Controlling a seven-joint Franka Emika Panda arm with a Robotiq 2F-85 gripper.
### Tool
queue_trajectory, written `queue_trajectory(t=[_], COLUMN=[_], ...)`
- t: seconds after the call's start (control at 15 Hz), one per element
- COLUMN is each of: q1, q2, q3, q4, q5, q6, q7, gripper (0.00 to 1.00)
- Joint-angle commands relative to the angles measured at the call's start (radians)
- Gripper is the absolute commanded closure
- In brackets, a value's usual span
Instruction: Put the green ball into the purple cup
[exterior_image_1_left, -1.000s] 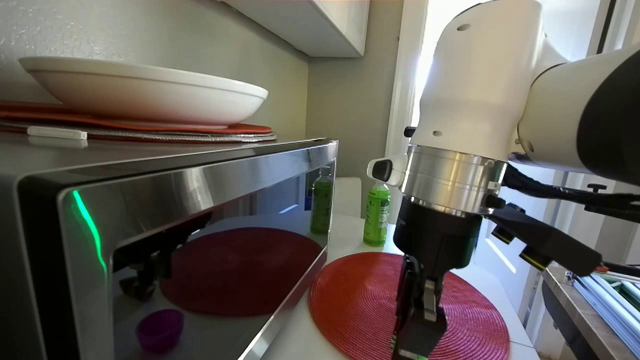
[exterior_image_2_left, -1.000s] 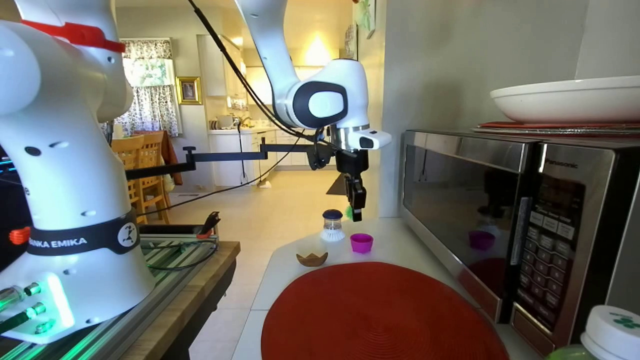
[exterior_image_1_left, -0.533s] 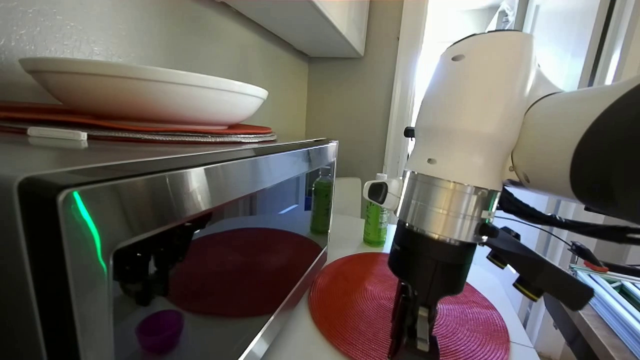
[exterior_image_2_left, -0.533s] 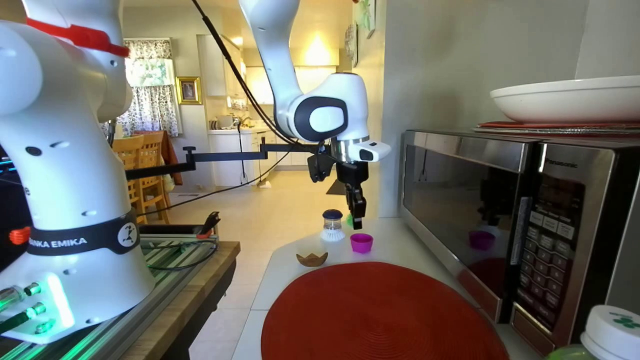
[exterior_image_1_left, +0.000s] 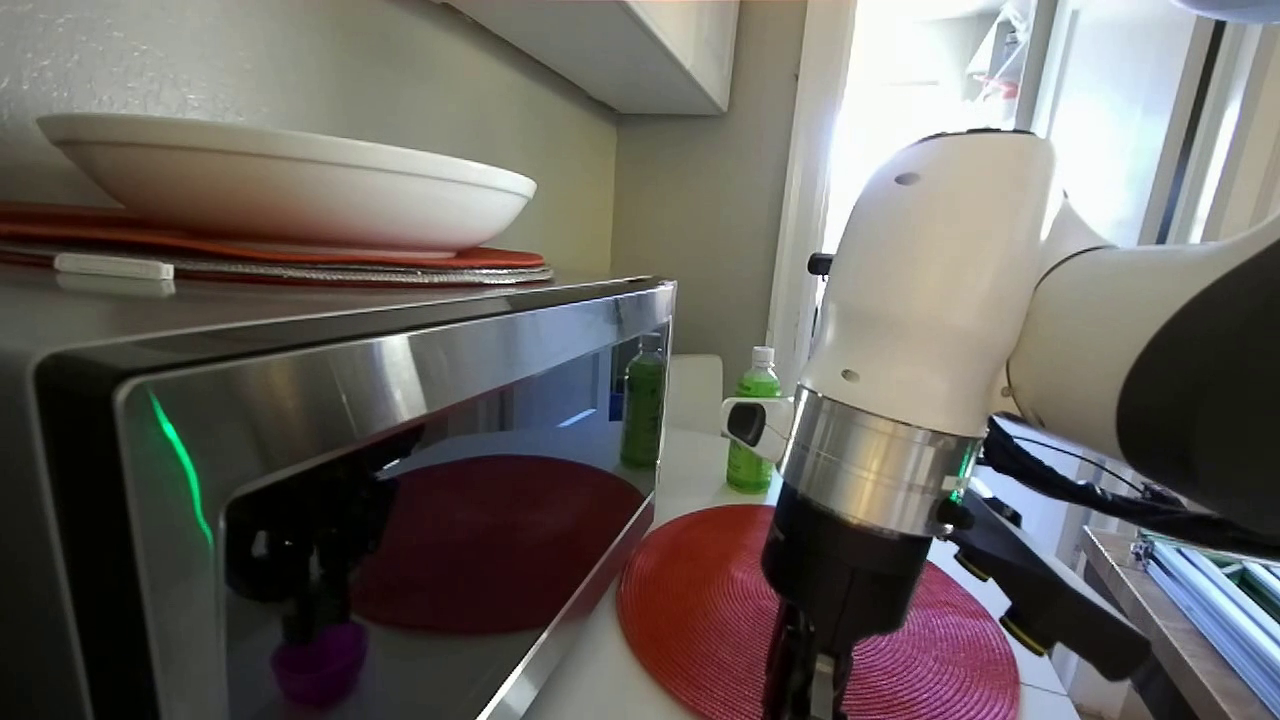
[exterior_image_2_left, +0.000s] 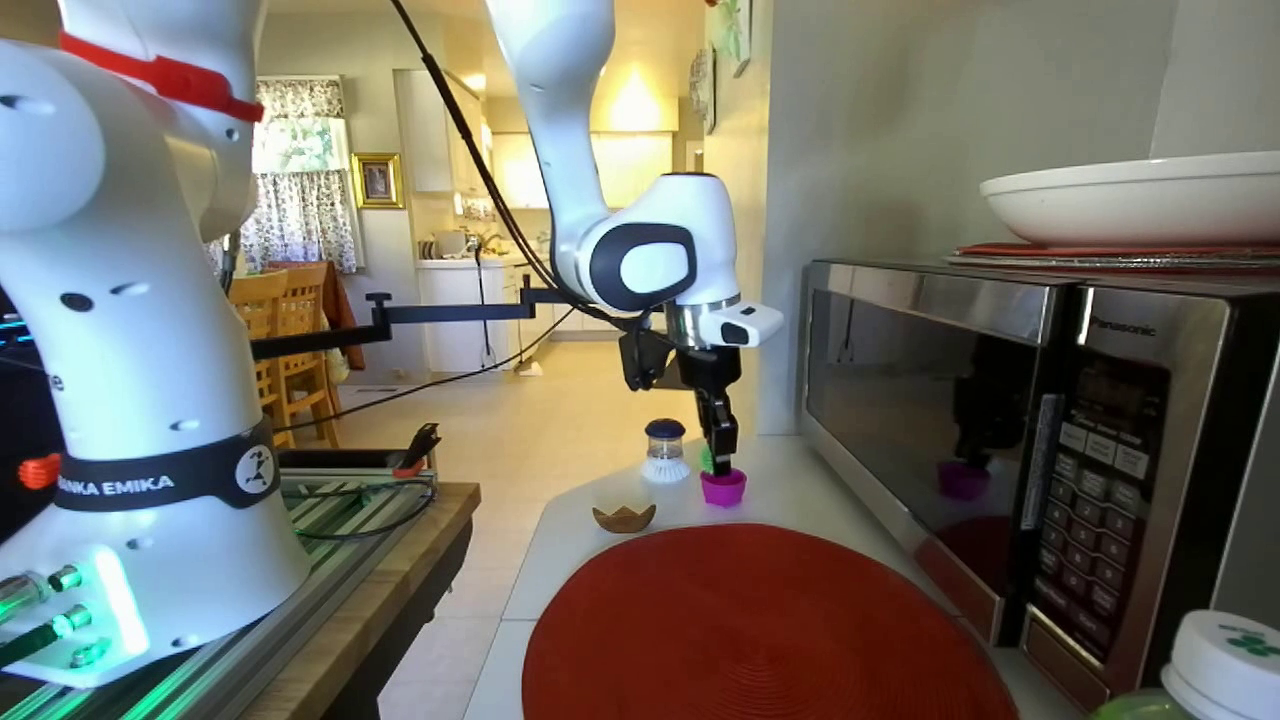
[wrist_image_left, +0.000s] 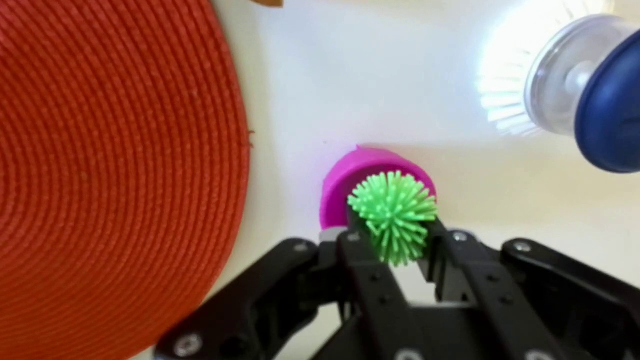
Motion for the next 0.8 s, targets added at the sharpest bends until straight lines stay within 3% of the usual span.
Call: queue_trajectory(t=[0.0, 0.07, 0.13, 0.53, 0.73], q1=[0.043, 0.053, 0.054, 0.070, 0.152], q2=[0.028, 0.031, 0.033, 0.013, -0.038], q3=[-0.041, -0.050, -0.051, -0.064, -0.171], q4=[0.017, 0.017, 0.017, 0.005, -0.003], q5=[0.009, 0.009, 0.013, 0.017, -0.028], q6=[0.035, 0.044, 0.047, 0.062, -0.035], q7=[0.007, 0.008, 0.004, -0.008, 0.030], gripper=[0.94, 0.67, 0.48, 0.05, 0.00])
